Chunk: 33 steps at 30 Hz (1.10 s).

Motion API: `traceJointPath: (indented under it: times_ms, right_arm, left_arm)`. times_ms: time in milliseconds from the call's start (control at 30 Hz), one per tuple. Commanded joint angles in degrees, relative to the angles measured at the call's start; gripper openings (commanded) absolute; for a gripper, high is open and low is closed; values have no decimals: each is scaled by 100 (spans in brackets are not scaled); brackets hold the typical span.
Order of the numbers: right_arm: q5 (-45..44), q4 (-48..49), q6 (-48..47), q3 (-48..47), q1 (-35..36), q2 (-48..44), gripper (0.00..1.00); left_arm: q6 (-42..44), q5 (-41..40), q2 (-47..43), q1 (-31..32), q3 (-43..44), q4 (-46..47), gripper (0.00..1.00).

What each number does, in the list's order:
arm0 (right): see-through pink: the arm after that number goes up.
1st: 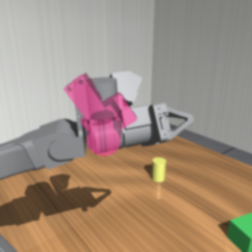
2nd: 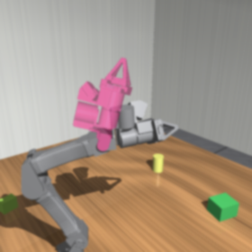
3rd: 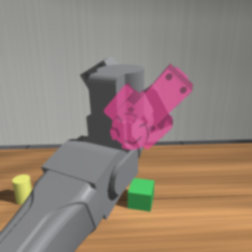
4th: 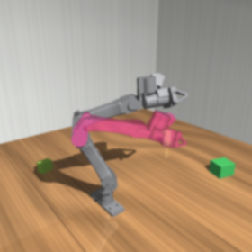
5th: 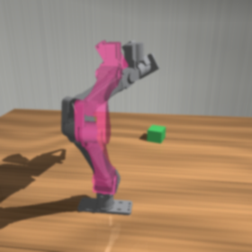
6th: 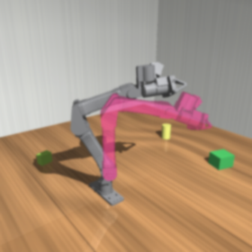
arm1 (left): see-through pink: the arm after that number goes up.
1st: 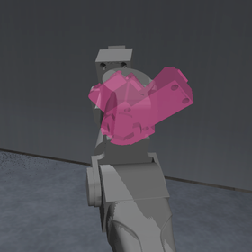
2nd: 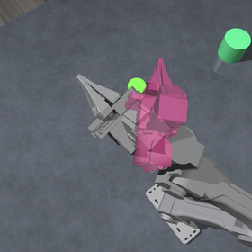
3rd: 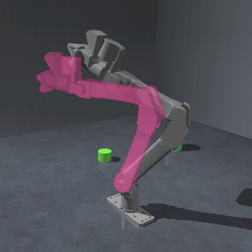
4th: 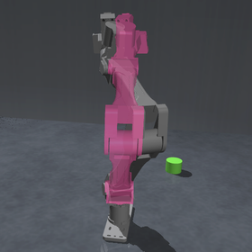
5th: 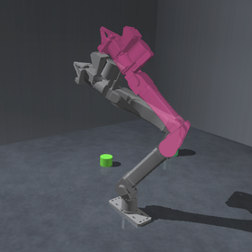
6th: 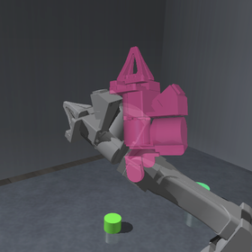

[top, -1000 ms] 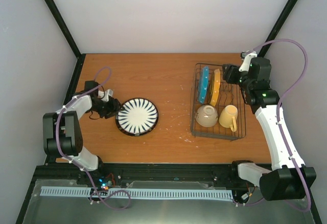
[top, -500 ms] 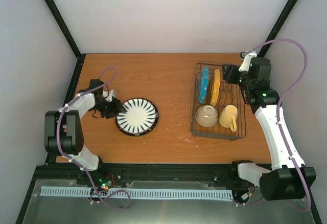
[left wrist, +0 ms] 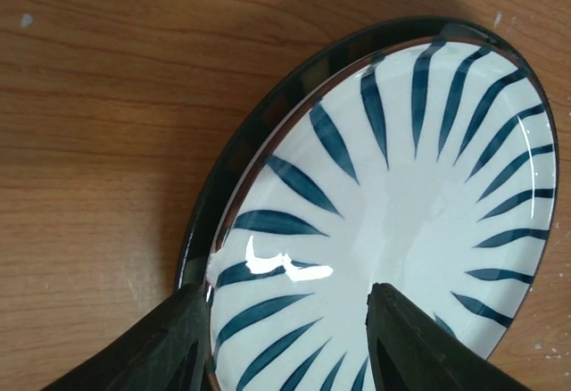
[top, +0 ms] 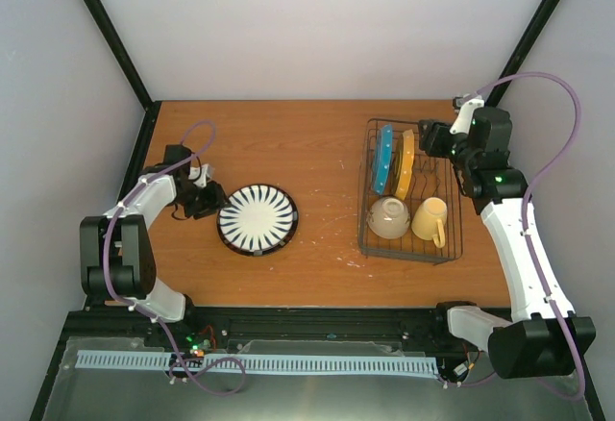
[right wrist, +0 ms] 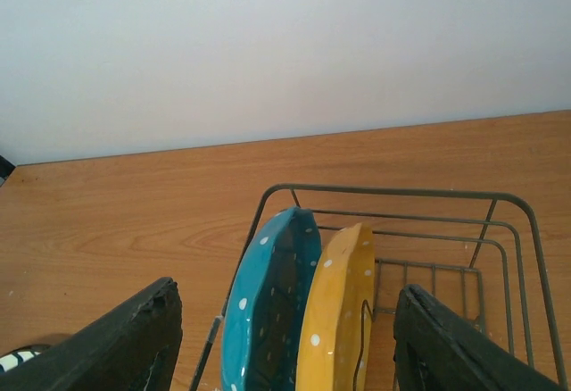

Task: Load the mixed dishes into the dish rack

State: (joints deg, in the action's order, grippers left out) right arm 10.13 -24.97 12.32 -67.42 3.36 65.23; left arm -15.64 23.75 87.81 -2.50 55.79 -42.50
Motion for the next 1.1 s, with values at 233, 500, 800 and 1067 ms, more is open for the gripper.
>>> traceJointPath:
  times_ms: [233, 500, 800, 1067]
  right_arm:
    - [20, -104, -123, -291, 9, -133, 64]
    - [29, -131, -146, -317, 7, -126, 64]
    - [76, -131, -137, -329, 8, -94, 64]
    - [45, -167, -176, -371, 7, -105, 64]
  left_arm:
    - [17, -213, 231, -13, 55, -84, 50]
    - [56, -81, 385, -6, 46, -13, 50]
    - [83, 51, 568, 52, 11, 74, 49]
    - [123, 137, 940, 167, 44, 168, 44]
